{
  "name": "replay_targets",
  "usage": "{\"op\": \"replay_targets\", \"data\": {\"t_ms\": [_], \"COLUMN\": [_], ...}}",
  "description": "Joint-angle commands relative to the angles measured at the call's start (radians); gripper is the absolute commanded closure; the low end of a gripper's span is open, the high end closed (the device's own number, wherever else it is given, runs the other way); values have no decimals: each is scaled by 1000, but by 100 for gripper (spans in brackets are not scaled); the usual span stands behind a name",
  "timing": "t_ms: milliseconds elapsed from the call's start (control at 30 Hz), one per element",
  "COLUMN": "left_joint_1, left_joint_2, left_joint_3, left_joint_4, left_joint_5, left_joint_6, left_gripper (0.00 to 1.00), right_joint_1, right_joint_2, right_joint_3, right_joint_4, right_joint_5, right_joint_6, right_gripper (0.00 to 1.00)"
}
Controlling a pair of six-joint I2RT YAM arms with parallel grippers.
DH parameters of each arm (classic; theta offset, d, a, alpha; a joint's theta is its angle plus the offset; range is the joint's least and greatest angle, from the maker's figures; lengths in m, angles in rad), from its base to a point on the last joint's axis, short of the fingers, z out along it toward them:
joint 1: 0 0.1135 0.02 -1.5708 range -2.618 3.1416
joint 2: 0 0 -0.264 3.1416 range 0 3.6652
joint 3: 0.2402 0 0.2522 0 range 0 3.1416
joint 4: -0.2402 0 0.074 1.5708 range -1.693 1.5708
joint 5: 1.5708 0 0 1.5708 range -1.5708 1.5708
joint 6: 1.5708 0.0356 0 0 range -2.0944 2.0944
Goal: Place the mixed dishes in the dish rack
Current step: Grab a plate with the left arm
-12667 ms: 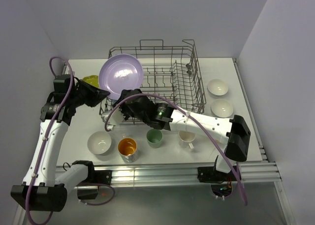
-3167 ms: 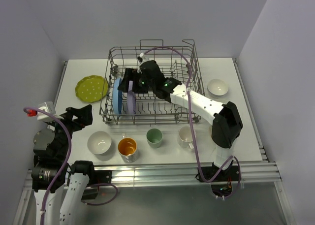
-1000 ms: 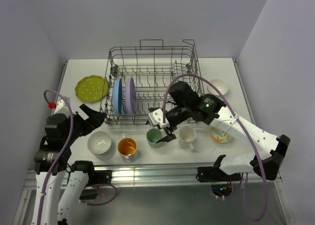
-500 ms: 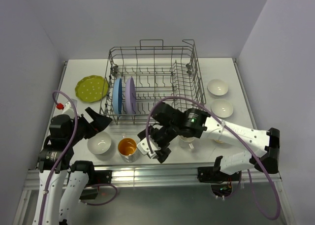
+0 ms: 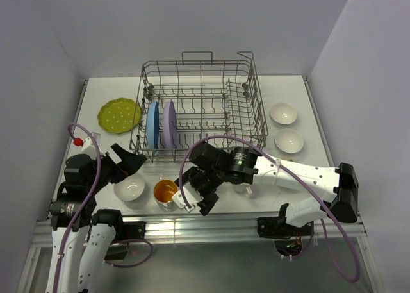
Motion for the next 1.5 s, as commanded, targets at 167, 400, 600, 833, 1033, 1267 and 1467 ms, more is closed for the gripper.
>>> {"op": "replay_targets", "data": {"t_ms": [167,400,600,833,1033,1267,1467], "left_joint_1": [-2,-2,0,190,406,469,471], "left_joint_2": [6,94,316,578,807,1179,1388], "left_joint_3": [32,117,224,290,247,353,465], "left_joint_4": [36,15,55,131,308,404,381], "left_joint_5": [-16,-397,-630,-565,-339,-152,-133], "left_joint_6": [22,-115,-329,-380,-328,-190,-110], "left_gripper": [1,11,11,12,17,26,28], "right_joint_1": [-46,-161,-284,-402,-479,-519,-526], "right_joint_2": [-52,-103,-157,-187,-206,-246,-256], "right_joint_3": [-49,-14,58,101,86,21,4], "right_joint_4": [33,19,27,140,237,296,296], "right_joint_5": [50,-67,-168,-258,-266,-298,-318], "right_joint_6": [-19,25,125,339,428,448,447], "right_gripper": [16,16,16,16,16,16,16]}}
